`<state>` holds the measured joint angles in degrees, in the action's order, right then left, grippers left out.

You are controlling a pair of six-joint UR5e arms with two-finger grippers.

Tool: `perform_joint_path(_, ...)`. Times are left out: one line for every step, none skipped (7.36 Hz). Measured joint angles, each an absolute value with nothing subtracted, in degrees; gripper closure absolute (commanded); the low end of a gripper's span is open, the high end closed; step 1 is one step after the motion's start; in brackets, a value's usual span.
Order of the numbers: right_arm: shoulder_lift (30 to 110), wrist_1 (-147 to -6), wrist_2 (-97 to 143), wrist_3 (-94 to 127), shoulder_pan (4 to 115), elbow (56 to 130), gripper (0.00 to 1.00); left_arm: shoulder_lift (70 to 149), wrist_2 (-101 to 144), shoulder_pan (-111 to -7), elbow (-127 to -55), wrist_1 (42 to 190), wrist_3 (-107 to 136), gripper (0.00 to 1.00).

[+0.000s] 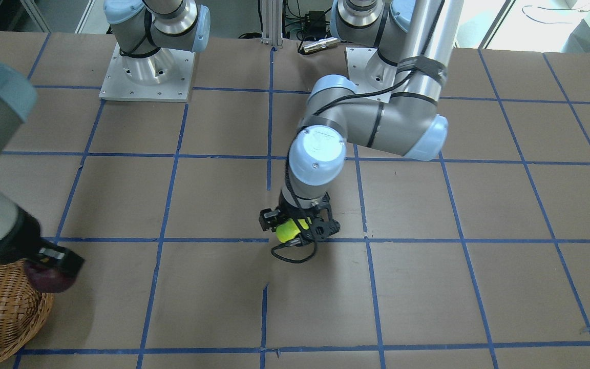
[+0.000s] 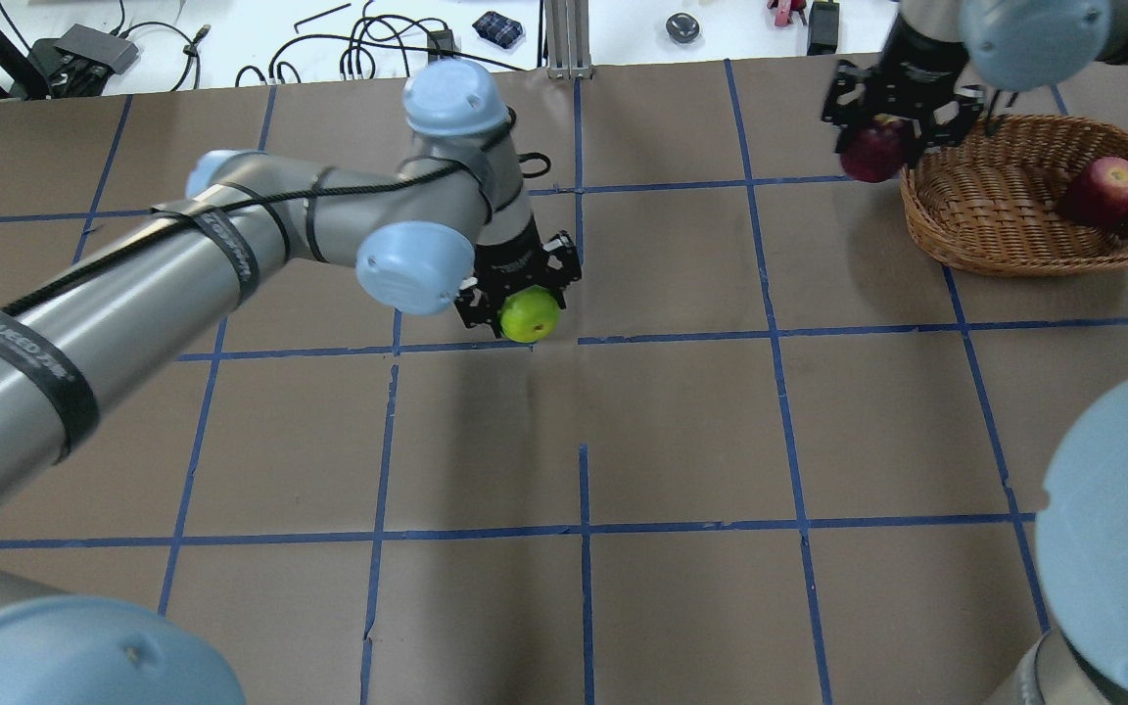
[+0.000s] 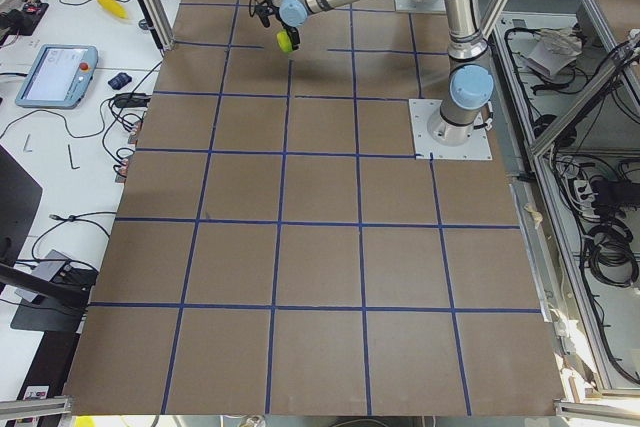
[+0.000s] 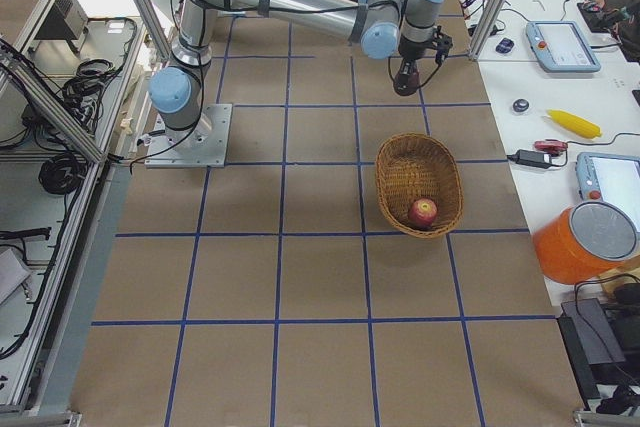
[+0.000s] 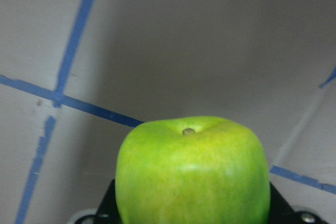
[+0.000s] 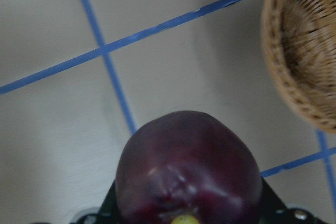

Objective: Put all apples into basket
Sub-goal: 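Drop the dark apple into the basket while the left sets the green apple at center, then raise the left gripper away while the right gripper moves toward the green apple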

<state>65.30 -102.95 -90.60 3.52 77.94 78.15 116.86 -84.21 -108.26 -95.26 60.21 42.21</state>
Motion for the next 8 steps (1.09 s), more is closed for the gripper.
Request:
perform_joint_path(65.14,-103.08,-91.41,-4.60,73.81,78.37,1.00,117.62,-84.32,-110.78,-98.28,54.52,45.82,0.44)
perform_joint_path(64.59,-103.36,-91.70,-9.92,71.25,78.44,1.00,118.18,-84.38,-111.96,-100.71,50.98,47.44,0.10)
perform_joint_path(63.33,-104.31,-91.77,-13.17,69.50,78.33,1.00,118.27,-84.45,-112.45,-101.89,49.56,48.08,0.00)
perform_joint_path(61.62,-106.92,-91.79,-15.84,67.89,78.24,1.00,118.28,-84.48,-112.65,-102.09,49.02,48.24,0.00)
perform_joint_path(59.51,-110.55,-91.80,-18.76,66.46,78.18,1.00,117.84,-84.50,-112.62,-101.84,48.82,47.98,0.00)
perform_joint_path(57.45,-113.55,-91.68,-20.43,65.47,78.16,0.95,116.85,-84.53,-112.39,-101.18,49.00,47.02,0.00)
perform_joint_path(55.92,-115.11,-91.52,-20.99,65.02,78.23,0.87,115.66,-84.54,-111.96,-100.13,50.20,45.79,0.00)
perform_joint_path(54.89,-115.78,-91.58,-21.35,64.84,78.44,0.12,113.81,-84.38,-111.35,-99.01,53.11,45.03,0.00)
